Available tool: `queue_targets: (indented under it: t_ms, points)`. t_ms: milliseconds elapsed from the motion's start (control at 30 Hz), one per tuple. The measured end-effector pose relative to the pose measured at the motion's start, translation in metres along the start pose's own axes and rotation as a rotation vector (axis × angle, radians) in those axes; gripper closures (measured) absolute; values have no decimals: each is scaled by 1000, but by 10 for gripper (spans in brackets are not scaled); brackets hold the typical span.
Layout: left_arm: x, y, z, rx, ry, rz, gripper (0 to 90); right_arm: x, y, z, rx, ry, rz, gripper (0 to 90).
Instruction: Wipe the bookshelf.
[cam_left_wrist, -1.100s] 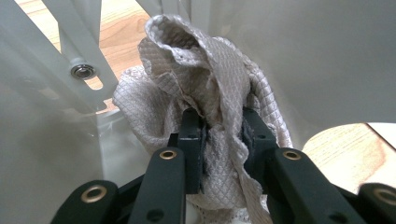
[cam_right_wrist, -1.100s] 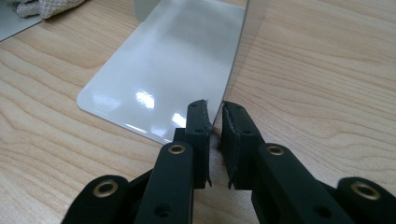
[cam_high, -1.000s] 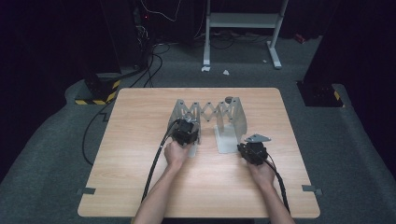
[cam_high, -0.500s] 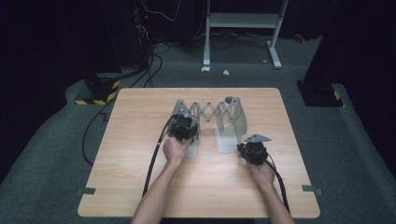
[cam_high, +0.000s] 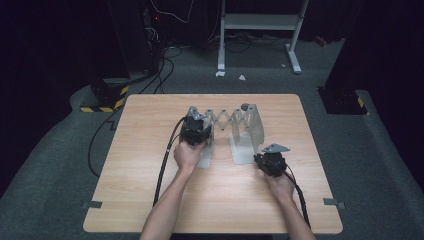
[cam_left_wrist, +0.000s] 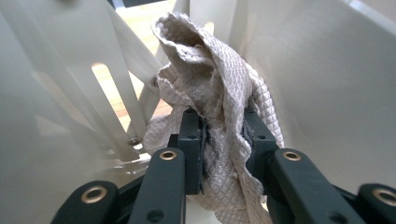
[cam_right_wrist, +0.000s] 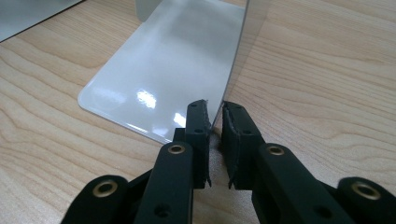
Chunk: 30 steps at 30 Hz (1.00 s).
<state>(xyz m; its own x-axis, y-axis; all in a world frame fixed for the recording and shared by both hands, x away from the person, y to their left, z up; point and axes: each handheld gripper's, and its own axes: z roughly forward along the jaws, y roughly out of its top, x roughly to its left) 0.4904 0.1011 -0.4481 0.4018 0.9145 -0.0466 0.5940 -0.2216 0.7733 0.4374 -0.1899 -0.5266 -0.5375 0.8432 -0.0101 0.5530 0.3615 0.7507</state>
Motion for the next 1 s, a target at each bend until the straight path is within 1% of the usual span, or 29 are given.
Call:
queue_targets:
  t_ms: [100, 167, 567, 700, 867, 1000]
  points:
    - [0, 4, -3, -8, 0, -1, 734, 0, 0, 0, 0, 0, 0, 811]
    - [0, 8, -7, -16, 4, 7, 734, 0, 0, 0, 0, 0, -2, 811]
    - [1, 13, -15, -36, 0, 7, 734, -1, 0, 0, -1, 2, -3, 811]
    - [1, 15, -17, -34, 4, 9, 734, 0, 0, 0, -1, 2, -2, 811]
    - [1, 21, -22, -51, 6, 16, 735, 0, 0, 0, -1, 2, -3, 811]
    - [2, 23, -25, -55, 12, 16, 735, 0, 0, 0, -2, 3, -3, 810]
